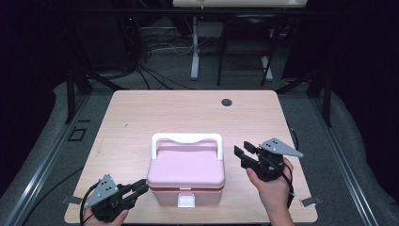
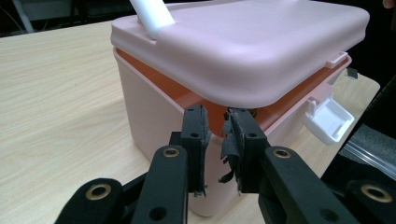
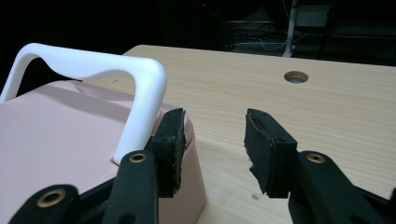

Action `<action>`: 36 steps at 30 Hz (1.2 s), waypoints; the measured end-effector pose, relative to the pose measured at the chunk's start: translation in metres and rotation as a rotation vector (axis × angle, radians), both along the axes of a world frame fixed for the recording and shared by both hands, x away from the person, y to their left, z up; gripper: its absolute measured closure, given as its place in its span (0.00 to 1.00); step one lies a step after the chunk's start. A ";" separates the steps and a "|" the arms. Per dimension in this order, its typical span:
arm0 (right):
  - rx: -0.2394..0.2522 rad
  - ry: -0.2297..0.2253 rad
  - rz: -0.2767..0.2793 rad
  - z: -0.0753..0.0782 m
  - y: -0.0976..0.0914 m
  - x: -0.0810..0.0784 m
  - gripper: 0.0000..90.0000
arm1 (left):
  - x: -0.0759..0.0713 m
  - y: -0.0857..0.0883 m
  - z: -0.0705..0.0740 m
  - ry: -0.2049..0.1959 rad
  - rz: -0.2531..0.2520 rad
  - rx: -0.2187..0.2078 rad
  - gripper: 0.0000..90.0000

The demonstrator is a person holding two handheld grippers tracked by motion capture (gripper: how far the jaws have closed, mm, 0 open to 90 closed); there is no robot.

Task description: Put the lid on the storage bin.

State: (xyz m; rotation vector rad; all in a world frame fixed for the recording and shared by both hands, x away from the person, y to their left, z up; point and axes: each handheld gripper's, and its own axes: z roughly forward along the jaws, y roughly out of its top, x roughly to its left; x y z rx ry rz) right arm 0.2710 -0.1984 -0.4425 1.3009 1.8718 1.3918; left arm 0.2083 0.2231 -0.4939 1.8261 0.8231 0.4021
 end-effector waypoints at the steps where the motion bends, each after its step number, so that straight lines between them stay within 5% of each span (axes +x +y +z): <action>1: 0.000 0.000 0.000 0.000 0.000 0.000 0.64 | 0.000 0.000 0.000 0.001 -0.001 0.001 0.86; 36: 0.007 0.001 -0.011 -0.001 -0.003 0.001 0.64 | 0.004 0.004 -0.010 0.043 0.022 0.032 0.86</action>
